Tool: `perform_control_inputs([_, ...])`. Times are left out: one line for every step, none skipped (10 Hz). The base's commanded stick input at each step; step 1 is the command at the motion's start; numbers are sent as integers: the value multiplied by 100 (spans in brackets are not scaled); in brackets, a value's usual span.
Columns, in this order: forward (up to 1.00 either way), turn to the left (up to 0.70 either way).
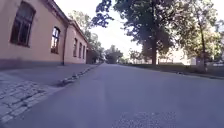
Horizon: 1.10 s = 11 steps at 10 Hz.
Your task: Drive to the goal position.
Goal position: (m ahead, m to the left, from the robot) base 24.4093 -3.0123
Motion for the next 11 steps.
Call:
perform_control_inputs([50,50])
perform_control_inputs([50,33])
perform_control_inputs([50,9])
perform_control_inputs([50,0])
perform_control_inputs([50,0])
perform_control_inputs([50,0])
perform_control_inputs([50,0])
perform_control_inputs([50,0])
perform_control_inputs([50,0])
perform_control_inputs([50,0])
perform_control_inputs([50,0])
